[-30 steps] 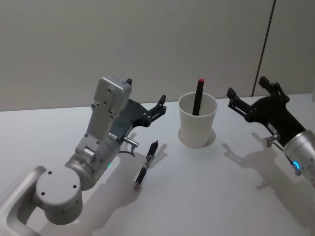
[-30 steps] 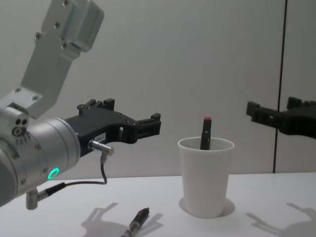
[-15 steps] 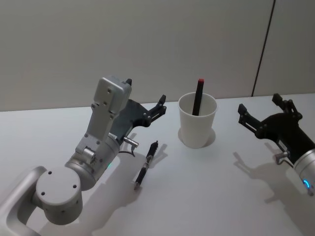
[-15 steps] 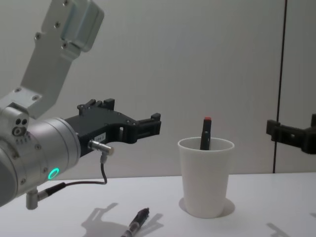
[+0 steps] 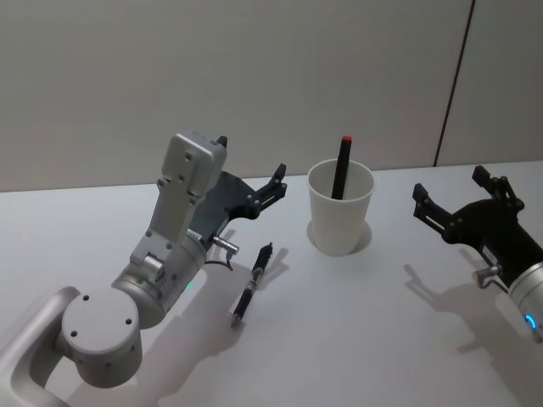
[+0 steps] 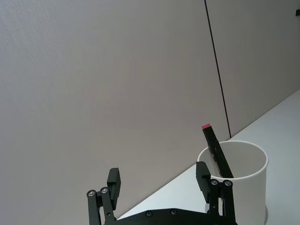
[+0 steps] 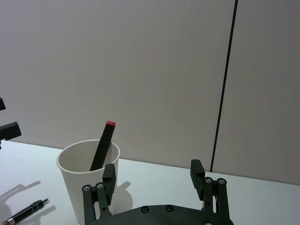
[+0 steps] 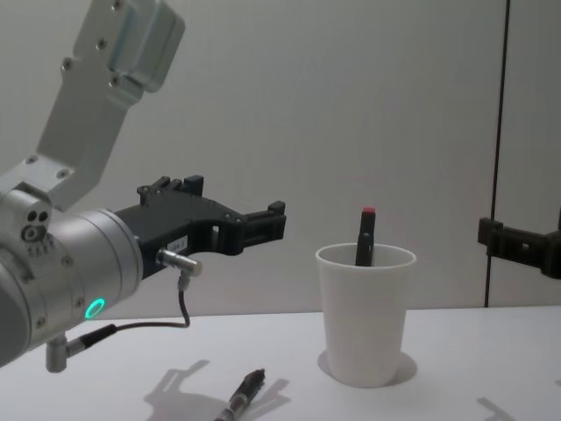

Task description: Place the pen into the pen holder.

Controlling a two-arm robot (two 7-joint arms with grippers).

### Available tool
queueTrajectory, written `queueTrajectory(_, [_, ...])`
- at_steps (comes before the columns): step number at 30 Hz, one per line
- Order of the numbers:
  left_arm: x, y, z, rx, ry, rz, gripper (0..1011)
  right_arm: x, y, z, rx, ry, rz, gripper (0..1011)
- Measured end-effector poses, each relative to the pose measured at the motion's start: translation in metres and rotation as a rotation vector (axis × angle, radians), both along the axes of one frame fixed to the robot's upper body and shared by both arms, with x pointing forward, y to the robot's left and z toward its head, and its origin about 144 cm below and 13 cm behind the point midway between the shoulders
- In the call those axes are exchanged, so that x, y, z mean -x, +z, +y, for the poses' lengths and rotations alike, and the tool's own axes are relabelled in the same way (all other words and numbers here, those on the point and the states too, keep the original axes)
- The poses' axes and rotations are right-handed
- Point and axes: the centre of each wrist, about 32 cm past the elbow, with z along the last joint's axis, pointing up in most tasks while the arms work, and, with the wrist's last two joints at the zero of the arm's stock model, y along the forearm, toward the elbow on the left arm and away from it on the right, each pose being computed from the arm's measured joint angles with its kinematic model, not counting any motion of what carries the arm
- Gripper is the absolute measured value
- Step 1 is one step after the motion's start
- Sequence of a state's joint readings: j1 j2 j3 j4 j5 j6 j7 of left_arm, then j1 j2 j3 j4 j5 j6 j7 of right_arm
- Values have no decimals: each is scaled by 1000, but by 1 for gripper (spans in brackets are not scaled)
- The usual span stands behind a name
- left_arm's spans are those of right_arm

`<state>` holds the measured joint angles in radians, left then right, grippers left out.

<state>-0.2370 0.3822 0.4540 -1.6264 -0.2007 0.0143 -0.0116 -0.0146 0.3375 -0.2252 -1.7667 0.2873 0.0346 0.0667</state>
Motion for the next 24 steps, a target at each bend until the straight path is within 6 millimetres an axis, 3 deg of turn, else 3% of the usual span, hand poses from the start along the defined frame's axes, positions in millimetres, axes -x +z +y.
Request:
queueTrajectory(11, [5,5,6,9,-22,40,1001,0,0,0,0,1,0,1002])
queueTrajectory(24, [29,16,21,6,-42,145,1001,0,0,0,0,1,0,1002])
